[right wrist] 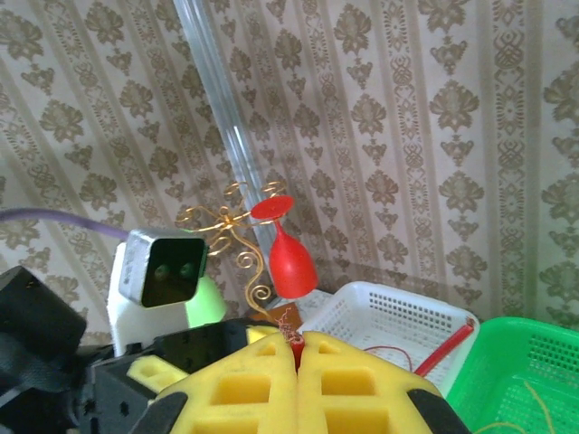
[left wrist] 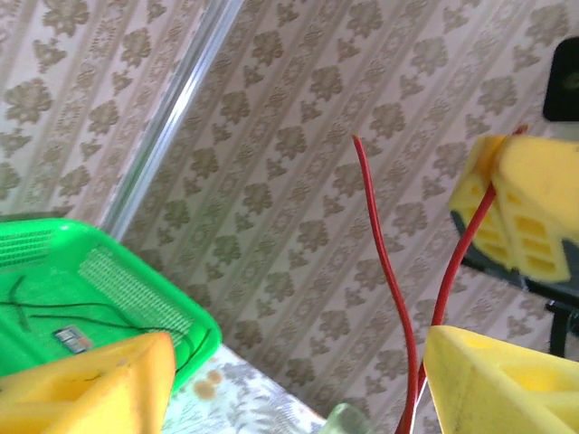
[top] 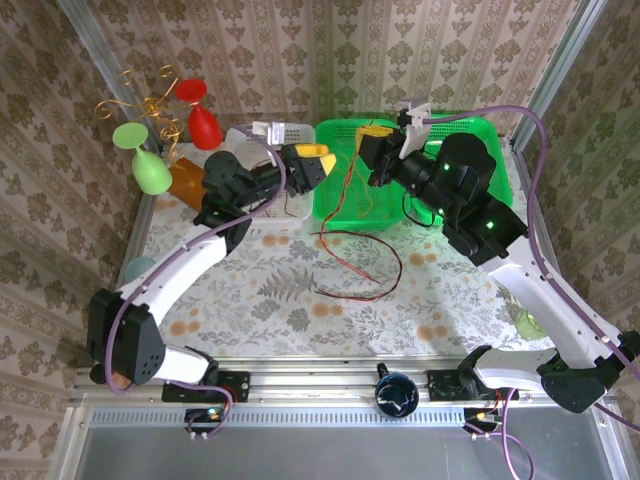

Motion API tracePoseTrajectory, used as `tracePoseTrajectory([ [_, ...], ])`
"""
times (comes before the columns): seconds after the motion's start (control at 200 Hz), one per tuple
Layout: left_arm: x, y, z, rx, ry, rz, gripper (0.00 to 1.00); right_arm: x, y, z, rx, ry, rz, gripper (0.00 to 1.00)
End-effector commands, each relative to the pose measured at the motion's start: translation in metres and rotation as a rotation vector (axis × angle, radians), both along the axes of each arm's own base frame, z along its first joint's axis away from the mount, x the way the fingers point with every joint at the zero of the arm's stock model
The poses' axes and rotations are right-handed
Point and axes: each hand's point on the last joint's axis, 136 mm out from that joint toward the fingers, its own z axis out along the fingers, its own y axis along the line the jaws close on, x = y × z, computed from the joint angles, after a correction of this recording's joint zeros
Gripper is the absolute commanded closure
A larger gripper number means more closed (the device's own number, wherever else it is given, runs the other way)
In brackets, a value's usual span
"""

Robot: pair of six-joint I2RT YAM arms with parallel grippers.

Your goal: Untangle the cables

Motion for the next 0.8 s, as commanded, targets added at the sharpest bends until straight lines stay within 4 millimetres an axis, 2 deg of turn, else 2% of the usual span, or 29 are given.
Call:
tracePoseTrajectory([
  [0.0, -0.015, -0.001, 0.034, -0.099, -0.052, -0.084, 0.27, -0.015, 0.001, 0.020, 0.068, -0.051, 0.071, 1.00],
  [0.215, -0.013, -0.001, 0.033, -0.102, -0.040, -0.080, 0.28, -0.019, -0.001, 0.023, 0.126, -0.045, 0.167, 1.00],
  [0.36, -0.016, 0.003, 0.033, -0.053, -0.083, -0.039, 0.28, -0.007, 0.001, 0.018, 0.119, -0.016, 0.172, 1.00],
  [0.545, -0.023, 0.007, 0.025, 0.101, -0.171, 0.041, 0.28, 0.007, 0.011, 0.005, 0.120, 0.036, 0.201, 1.00],
  [0.675, -0.027, 0.007, 0.037, 0.068, -0.134, -0.004, 0.29, 0.010, 0.022, -0.004, 0.119, 0.065, 0.271, 1.00],
  [0.795, -0.031, 0.006, 0.046, 0.038, -0.158, -0.028, 0.31, 0.020, 0.021, -0.009, 0.138, 0.095, 0.252, 1.00],
])
